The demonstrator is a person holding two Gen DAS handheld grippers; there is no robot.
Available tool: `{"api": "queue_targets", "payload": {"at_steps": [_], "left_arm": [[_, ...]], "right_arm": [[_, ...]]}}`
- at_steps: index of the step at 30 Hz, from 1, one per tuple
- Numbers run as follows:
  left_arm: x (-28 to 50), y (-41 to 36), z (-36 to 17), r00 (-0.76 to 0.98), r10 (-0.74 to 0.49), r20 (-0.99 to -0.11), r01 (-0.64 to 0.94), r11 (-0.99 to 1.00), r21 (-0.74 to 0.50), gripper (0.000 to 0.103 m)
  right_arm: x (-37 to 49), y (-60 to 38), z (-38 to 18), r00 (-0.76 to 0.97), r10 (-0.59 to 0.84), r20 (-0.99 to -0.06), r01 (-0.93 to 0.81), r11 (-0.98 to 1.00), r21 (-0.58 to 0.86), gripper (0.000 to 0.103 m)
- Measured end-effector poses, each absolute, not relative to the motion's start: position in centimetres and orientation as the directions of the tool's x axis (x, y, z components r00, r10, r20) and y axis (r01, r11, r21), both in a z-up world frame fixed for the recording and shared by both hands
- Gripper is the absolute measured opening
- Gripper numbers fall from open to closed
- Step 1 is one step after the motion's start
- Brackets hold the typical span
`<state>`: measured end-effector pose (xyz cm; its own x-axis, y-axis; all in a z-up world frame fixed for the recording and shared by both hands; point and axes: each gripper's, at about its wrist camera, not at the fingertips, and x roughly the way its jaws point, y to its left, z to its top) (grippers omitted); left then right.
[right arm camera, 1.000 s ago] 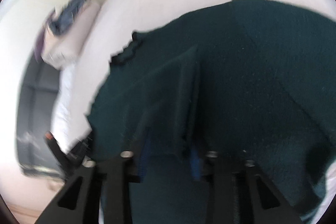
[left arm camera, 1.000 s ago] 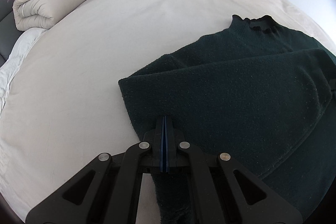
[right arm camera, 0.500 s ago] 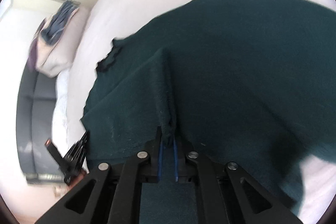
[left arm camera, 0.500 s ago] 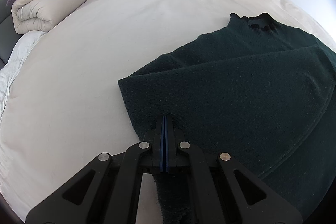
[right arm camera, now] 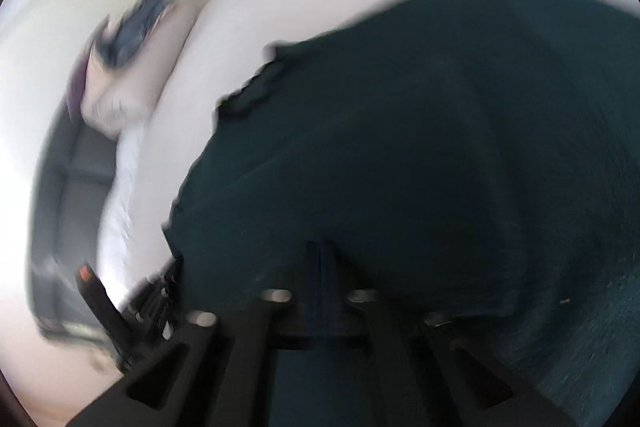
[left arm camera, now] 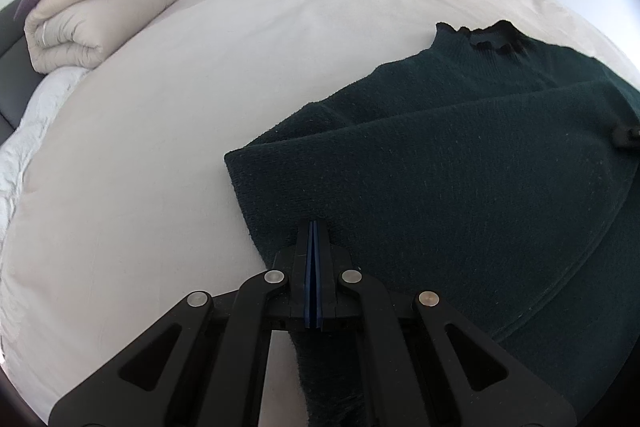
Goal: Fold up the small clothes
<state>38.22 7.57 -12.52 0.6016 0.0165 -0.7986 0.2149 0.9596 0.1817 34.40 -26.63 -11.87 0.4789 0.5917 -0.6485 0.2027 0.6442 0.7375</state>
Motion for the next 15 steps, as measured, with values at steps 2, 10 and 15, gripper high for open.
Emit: {"api": "queue_targets", "payload": {"at_steps": [2,10,15], "left_arm": [[38.1,7.1,-12.4,0.605,0.041,-0.795,0.210,0.955,0.210,0.000],[35.3,6.9,-8.5,0.630,-0.036,-0.776,0.190,0.976,0.108,0.000],[32.6,6.0,-5.6,0.630,-0.201,-0.750,0.212,0.974,-0.084,0.000]], "right_arm": [[31.4,-31.0,-11.0,0.567,0.526,-0.633,0.249,0.624,0.741,0.000],[12.3,-49.3,-7.0,0.789,0.115,-0.604,0.511,0.423,0.748,0.057],[4.4,-55.9,-8.6,0.834,0.016,-0.552,0.539,0.198,0.819,0.050]]}}
